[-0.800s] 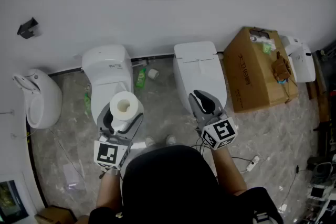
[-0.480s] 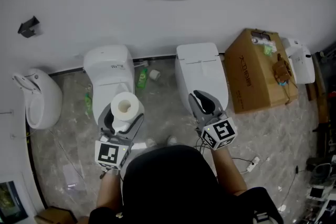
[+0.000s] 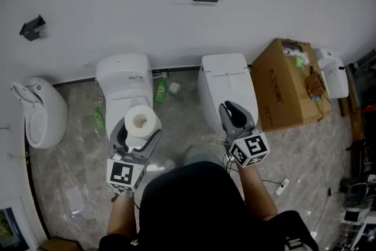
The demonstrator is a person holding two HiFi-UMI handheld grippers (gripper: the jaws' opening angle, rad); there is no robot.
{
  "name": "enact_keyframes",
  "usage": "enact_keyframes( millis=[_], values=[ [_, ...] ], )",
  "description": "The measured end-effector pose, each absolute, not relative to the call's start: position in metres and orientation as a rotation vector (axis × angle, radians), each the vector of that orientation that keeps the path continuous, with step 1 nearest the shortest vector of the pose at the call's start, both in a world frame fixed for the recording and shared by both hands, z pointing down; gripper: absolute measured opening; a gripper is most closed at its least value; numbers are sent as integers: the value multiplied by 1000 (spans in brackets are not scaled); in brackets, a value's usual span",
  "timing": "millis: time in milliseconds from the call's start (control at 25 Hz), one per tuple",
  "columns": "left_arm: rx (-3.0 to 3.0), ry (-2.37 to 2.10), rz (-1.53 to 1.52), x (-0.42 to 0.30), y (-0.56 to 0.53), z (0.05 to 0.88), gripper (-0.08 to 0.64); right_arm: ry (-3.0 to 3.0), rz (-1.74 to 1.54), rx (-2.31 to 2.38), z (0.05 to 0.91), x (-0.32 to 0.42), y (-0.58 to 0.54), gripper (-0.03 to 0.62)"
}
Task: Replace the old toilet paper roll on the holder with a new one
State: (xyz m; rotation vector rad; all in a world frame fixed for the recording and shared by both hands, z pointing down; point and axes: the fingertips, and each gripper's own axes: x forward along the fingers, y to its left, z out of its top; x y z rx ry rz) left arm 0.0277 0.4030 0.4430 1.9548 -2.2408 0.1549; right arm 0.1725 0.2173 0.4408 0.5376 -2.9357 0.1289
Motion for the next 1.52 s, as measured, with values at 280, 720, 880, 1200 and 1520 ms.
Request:
enact_keyframes(
  millis=[280, 720, 880, 1200, 1520],
  values=[
    [1976, -2265, 221, -7, 392, 459, 400, -2931, 169, 539, 455, 142, 198, 61],
    [1939, -2255, 222, -58, 286, 471, 400, -2931, 236, 502, 469, 84, 89, 61],
    [1927, -2238, 228, -73, 239, 473, 400, -2930, 254, 482, 469, 63, 40, 61],
    [1887, -2278, 201, -104, 135, 456, 400, -2928, 274, 426, 464, 31, -58, 61],
    [1865, -2322, 197, -130, 52, 445, 400, -2946, 295, 368, 461, 0, -137, 61]
  ],
)
